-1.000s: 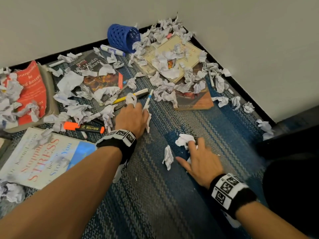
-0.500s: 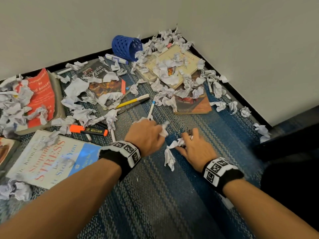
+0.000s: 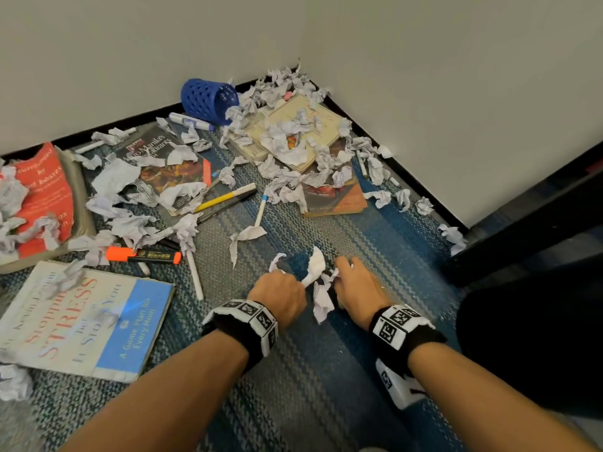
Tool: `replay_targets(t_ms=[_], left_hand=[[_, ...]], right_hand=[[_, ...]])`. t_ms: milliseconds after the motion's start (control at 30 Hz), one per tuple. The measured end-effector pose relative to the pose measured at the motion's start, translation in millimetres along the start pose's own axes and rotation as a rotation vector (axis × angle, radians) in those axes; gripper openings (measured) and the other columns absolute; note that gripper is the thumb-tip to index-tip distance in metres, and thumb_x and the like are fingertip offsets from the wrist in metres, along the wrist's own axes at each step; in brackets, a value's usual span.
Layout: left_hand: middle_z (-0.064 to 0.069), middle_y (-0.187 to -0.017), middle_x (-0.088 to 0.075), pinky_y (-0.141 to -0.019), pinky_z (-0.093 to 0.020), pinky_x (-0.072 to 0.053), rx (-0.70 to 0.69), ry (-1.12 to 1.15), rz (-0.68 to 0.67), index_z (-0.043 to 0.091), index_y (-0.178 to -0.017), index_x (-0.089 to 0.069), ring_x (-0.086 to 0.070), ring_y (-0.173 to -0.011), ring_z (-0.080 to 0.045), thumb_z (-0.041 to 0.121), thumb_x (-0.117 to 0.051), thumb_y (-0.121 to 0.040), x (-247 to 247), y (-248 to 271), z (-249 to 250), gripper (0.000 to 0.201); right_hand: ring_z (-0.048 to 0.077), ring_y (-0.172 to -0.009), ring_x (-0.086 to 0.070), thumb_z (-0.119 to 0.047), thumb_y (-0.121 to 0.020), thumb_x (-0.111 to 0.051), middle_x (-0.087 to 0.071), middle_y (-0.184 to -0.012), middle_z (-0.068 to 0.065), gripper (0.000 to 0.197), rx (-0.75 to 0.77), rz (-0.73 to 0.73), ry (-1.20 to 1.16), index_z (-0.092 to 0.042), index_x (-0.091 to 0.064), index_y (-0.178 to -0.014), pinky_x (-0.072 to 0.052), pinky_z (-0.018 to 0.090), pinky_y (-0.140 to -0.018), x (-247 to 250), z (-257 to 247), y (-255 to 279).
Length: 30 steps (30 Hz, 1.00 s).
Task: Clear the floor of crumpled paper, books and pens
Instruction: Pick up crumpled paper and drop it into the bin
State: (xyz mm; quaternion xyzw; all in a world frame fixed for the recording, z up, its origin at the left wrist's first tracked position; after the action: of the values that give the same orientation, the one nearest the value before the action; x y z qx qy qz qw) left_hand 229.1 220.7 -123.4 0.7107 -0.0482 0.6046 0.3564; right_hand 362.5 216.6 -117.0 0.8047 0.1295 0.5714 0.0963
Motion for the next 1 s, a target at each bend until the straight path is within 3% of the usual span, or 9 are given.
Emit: replay_targets(t_ms=[133, 300, 433, 533, 633, 733, 800, 900, 1000], left_hand=[[-0.010, -0.088, -0.065, -0.063, -0.034, -0.044, -0.113, 0.019, 0.061, 0.009, -0.093, -0.067, -0.064, -0.082, -0.031, 0.029, -0.035, -0.100, 30.0, 5.5, 3.7, 0.038], [-0.004, -0.060, -0.049, -0.063, -0.035, -0.050, -0.347, 0.042, 0.314, 0.010, -0.070, -0.056, -0.054, -0.062, -0.026, 0.037, -0.033, -0.100, 128.3, 8.7, 37.1, 0.046], [-0.001, -0.055, -0.049, -0.059, -0.030, -0.045, -0.610, 0.140, 0.542, 0.015, -0.059, -0.048, -0.051, -0.055, -0.023, 0.051, -0.021, -0.095, 220.9, 40.5, 99.2, 0.058], [-0.003, -0.053, -0.045, -0.056, -0.036, -0.040, -0.790, 0.255, 0.589, 0.012, -0.057, -0.044, -0.044, -0.052, -0.025, 0.041, -0.031, -0.092, 268.8, 77.7, 146.3, 0.046], [-0.003, -0.051, -0.047, -0.056, -0.034, -0.036, -0.894, 0.262, 0.583, 0.013, -0.054, -0.042, -0.043, -0.050, -0.023, 0.037, -0.036, -0.089, 300.0, 104.4, 200.6, 0.043], [0.003, -0.052, -0.040, -0.061, -0.034, -0.038, -0.887, 0.193, 0.529, 0.017, -0.051, -0.037, -0.041, -0.053, -0.017, 0.028, -0.040, -0.094, 316.3, 98.0, 261.6, 0.044], [0.001, -0.062, -0.048, -0.067, -0.036, -0.043, -0.864, 0.126, 0.504, 0.019, -0.055, -0.040, -0.048, -0.064, -0.020, 0.025, -0.039, -0.096, 321.1, 84.7, 297.6, 0.041], [-0.007, -0.088, -0.064, -0.072, -0.035, -0.047, -0.776, 0.022, 0.526, 0.010, -0.082, -0.062, -0.059, -0.081, -0.025, 0.026, -0.037, -0.098, 320.1, 58.0, 338.1, 0.034], [-0.014, -0.104, -0.065, -0.082, -0.035, -0.044, -0.623, 0.072, 0.464, 0.005, -0.102, -0.064, -0.059, -0.098, -0.031, 0.029, -0.037, -0.099, 315.2, 37.5, 360.5, 0.036]], right_hand=[[0.029, -0.088, -0.049, -0.013, -0.096, -0.042, -0.053, -0.100, 0.016, 0.016, -0.033, 0.136, -0.158, -0.005, -0.047, -0.109, -0.035, 0.035, -0.072, 23.2, 1.7, 20.5], [0.024, -0.075, -0.044, -0.015, -0.096, -0.043, -0.048, -0.083, 0.007, 0.007, 0.002, 0.396, -0.191, -0.009, -0.043, -0.091, -0.034, 0.037, -0.067, 104.5, 5.5, 75.1], [0.017, -0.070, -0.042, -0.022, -0.092, -0.041, -0.045, -0.077, 0.000, 0.009, -0.005, 0.621, -0.142, -0.018, -0.039, -0.084, -0.030, 0.030, -0.065, 196.9, 8.5, 155.5], [0.010, -0.064, -0.045, -0.014, -0.091, -0.047, -0.050, -0.071, 0.001, 0.004, -0.093, 0.698, -0.125, -0.011, -0.046, -0.088, -0.029, 0.026, -0.059, 252.9, 21.9, 215.0], [0.002, -0.063, -0.046, -0.015, -0.090, -0.050, -0.046, -0.066, -0.007, 0.004, -0.160, 0.740, -0.070, -0.014, -0.047, -0.088, -0.033, 0.018, -0.057, 289.5, 45.2, 264.3], [0.009, -0.065, -0.048, -0.022, -0.093, -0.049, -0.052, -0.070, -0.002, 0.008, -0.238, 0.763, -0.045, -0.019, -0.046, -0.086, -0.036, 0.028, -0.059, 308.2, 89.5, 296.3], [0.021, -0.072, -0.054, -0.027, -0.095, -0.049, -0.058, -0.076, 0.004, 0.012, -0.295, 0.760, -0.034, -0.021, -0.046, -0.085, -0.041, 0.036, -0.064, 312.3, 125.7, 304.2], [0.031, -0.082, -0.055, -0.023, -0.092, -0.049, -0.061, -0.086, 0.012, 0.006, -0.391, 0.764, -0.074, -0.017, -0.047, -0.089, -0.040, 0.037, -0.068, 310.9, 173.6, 301.0], [0.035, -0.097, -0.052, -0.018, -0.095, -0.044, -0.051, -0.110, 0.019, 0.013, -0.458, 0.706, -0.254, -0.012, -0.044, -0.106, -0.034, 0.032, -0.072, 300.2, 206.9, 285.8]])
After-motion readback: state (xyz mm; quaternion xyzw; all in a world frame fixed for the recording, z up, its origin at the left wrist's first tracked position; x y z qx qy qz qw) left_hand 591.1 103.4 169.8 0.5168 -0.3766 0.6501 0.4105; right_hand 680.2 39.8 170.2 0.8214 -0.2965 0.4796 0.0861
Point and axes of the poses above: each hand's wrist, its own y-axis away from the middle knuckle, its own x-axis out of the back of the hand, z = x × y, the point moved 5 cm from there along -y, towards the middle knuckle
